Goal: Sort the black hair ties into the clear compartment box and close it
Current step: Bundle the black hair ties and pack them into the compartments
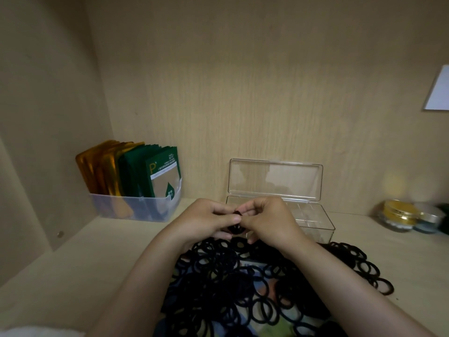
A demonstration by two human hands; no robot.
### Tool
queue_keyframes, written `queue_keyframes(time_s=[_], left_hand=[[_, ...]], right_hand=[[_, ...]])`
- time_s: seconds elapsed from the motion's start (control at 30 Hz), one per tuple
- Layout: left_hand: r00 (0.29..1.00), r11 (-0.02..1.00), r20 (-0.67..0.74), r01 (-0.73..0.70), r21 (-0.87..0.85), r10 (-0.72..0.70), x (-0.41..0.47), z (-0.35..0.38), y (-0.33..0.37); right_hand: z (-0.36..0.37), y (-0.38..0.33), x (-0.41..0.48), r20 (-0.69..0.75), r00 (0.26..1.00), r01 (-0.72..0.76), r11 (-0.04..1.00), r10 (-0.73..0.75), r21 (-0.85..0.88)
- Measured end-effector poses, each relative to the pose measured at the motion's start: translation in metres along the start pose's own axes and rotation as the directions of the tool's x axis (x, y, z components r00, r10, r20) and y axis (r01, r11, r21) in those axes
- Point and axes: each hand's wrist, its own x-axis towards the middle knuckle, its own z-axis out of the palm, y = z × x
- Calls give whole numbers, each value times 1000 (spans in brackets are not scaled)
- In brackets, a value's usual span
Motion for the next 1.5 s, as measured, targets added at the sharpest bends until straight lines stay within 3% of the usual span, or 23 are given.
queue_keyframes(time_s=[0.07,0.13,0.17,0.23,0.3,0.4,0.53,0.77,0.93,1.03,1.1,1.17,1.2,1.27,1.5], left_hand=[[998,999,-56,18,29,-16,0,-4,0],[990,996,-138,36,76,-25,-1,-10,0],[984,993,-179,43,108,-23,-1,-14,-1],[975,986,-223,48,159,-11,1,-19,-3],[974,985,-228,47,164,-9,1,-22,-5],[976,984,-220,37,171,1,1,-21,-6],[978,981,-204,1,193,39,2,-17,-5],[978,964,-191,-35,263,88,6,-14,-6],[968,974,-225,-58,217,108,6,-13,-7],[962,975,-239,-80,209,130,8,-12,-8],[963,982,-237,-87,167,126,9,-10,-9],[975,996,-202,-84,27,87,10,-6,-9],[984,995,-164,-79,-56,69,9,-4,-9],[995,985,-78,-67,-161,55,9,2,-9],[999,944,49,0,-329,17,6,9,-6]], right_hand=[[0,3,2,9,1000,22,999,-22,-25],[-6,4,4,3,991,128,972,-130,-198],[-12,3,4,44,975,219,903,-219,-369],[-20,-1,1,239,929,370,661,-283,-653],[-19,-2,-4,403,896,441,473,-185,-763],[-6,4,-10,484,872,485,270,-76,-832],[5,12,-10,455,890,454,176,-37,-874],[5,13,-6,452,891,449,241,-46,-861],[-7,10,-6,445,889,448,393,-105,-803],[-14,2,-4,376,913,387,621,-156,-682],[-17,-6,-4,324,934,292,848,-153,-442],[-21,-10,-3,303,947,143,983,-102,-116],[-22,-11,-3,297,951,83,997,-82,11],[-21,-8,0,263,963,33,994,-59,102],[-18,-2,2,75,997,1,993,8,-121]])
